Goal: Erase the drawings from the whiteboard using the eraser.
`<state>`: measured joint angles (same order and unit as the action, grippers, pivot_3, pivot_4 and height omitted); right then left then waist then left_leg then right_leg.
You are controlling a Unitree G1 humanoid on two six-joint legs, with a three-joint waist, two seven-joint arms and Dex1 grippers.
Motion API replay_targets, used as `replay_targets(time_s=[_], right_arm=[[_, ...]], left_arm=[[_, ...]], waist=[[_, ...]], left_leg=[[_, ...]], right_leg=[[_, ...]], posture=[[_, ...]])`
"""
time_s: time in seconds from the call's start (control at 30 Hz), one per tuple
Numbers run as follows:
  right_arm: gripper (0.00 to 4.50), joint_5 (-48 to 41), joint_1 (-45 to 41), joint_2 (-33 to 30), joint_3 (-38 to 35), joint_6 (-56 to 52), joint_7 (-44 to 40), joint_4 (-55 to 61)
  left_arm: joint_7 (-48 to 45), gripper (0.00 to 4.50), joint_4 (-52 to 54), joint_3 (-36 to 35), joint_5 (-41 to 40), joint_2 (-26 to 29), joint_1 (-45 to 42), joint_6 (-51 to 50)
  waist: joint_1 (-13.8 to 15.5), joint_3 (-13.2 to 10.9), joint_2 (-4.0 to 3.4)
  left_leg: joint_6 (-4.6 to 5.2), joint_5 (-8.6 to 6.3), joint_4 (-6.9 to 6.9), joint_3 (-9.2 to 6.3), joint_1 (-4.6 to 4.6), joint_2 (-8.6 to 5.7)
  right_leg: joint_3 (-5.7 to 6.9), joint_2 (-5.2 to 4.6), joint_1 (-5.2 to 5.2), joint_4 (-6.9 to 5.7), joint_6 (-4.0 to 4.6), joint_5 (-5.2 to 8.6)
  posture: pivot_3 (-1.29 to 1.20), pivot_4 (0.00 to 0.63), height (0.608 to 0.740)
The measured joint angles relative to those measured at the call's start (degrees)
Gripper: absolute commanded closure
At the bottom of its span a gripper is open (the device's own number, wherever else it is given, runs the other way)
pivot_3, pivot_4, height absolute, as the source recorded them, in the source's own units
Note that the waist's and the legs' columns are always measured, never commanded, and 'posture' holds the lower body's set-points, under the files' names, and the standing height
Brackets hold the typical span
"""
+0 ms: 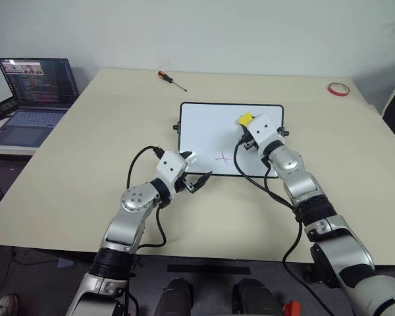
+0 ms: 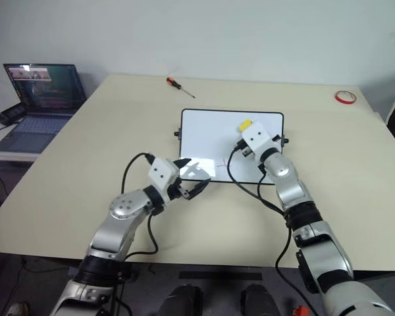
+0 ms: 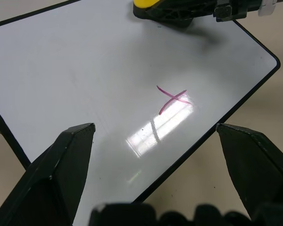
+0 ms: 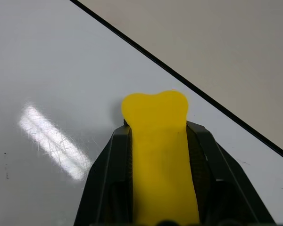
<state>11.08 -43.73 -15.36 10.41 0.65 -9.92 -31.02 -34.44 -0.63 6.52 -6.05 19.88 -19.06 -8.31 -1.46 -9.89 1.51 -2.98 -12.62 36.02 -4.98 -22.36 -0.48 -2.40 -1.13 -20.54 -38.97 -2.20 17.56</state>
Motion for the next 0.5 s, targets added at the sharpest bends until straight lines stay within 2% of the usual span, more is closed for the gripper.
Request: replay_targets(time_s=[0.1,0.23,0.5], right_arm=[[3.29,0.0,1.9,0.0,0.0,-0.3,-0.6,1.8],[3.29,0.0,5.1,-0.6,1.3,-2.9,-6.3,5.8],[3.29,-0.3,7.2,-0.6,1.8,-7.2,-9.6,9.2]], left_arm=[[0.0,0.0,0.0,0.0,0.0,0.0,0.0,0.0],[0.0,0.0,-0.6,0.0,0.1,0.0,-0.2,0.0],[-0.1,0.0,-0.7,0.0,0.1,0.0,-0.9,0.1]], waist=[[0.0,0.0,0.0],[-0.2,0.1,0.02],[-0.4,0.5,0.04]], left_leg=[[0.0,0.0,0.0,-0.05,0.04,0.01],[0.0,-0.01,-0.16,0.03,0.56,0.06],[0.0,-0.01,-0.16,0.0,0.63,0.14]], right_leg=[[0.0,0.0,0.04,-0.01,0.0,0.0],[-0.02,0.0,0.38,0.04,-0.01,0.03],[-0.08,0.0,0.39,0.05,-0.2,0.15]], posture=[[0.0,0.15,0.74],[0.0,0.15,0.74],[0.0,0.15,0.74]])
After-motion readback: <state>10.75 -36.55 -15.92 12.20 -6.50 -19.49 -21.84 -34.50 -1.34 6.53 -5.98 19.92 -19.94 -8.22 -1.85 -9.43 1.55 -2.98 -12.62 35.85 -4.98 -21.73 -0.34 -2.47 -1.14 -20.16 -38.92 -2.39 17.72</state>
